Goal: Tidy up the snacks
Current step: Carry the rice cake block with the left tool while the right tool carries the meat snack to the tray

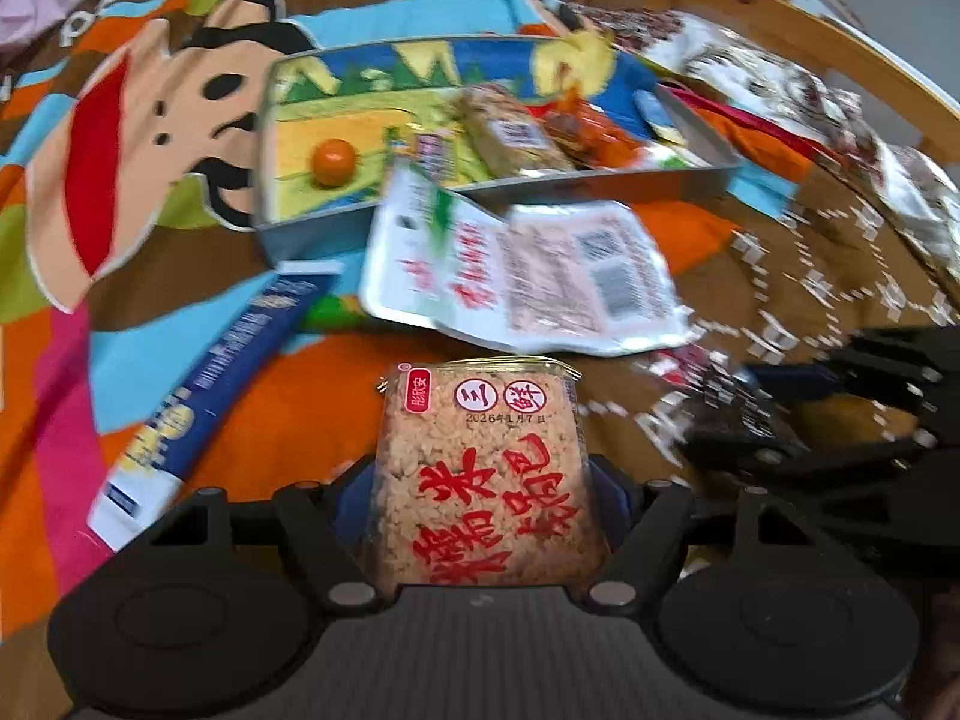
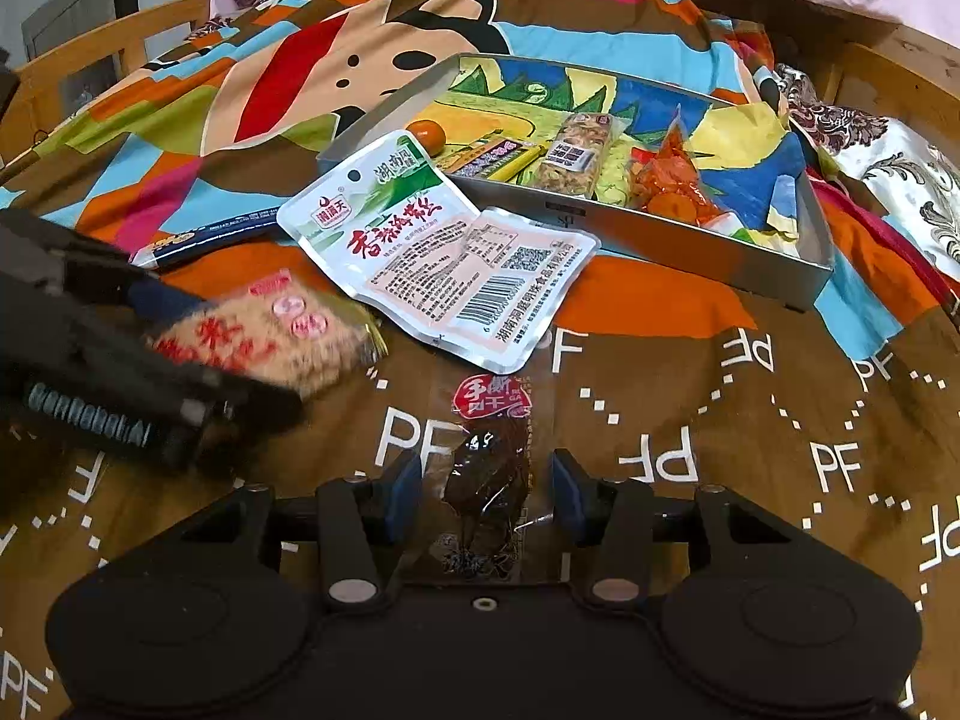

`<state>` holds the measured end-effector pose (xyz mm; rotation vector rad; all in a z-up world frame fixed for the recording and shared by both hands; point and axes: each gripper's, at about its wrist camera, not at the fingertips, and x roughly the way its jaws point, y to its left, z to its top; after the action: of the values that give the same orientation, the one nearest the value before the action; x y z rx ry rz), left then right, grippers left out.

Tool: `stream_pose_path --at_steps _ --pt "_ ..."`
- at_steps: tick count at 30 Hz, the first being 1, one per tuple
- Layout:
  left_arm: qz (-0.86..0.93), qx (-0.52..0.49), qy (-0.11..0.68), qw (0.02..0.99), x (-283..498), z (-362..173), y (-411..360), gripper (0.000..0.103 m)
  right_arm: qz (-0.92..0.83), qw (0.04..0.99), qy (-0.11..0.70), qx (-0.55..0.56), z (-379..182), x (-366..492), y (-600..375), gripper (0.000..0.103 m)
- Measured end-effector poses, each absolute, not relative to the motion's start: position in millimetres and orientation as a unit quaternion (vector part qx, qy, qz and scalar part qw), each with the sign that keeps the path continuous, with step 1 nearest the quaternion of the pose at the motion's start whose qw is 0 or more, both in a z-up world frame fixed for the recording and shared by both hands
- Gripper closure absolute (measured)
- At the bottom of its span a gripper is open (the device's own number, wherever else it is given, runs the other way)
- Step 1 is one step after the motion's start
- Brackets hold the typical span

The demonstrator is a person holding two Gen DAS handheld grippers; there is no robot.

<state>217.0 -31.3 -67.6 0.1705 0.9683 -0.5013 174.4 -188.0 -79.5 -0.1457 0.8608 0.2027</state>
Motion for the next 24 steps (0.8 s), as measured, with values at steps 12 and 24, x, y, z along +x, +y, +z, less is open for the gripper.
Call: stream_pose_path --at_steps 12,24 --pt "-0.243 0.139 0.454 0.846 209 -78 -46 0.026 0.093 0.898 0.417 -0.104 -83 174 -181 0.054" --pt "-0.255 0.142 0.429 0.855 190 -60 -47 0.028 0.048 0.902 0.319 -0.288 -71 138 -165 0.055"
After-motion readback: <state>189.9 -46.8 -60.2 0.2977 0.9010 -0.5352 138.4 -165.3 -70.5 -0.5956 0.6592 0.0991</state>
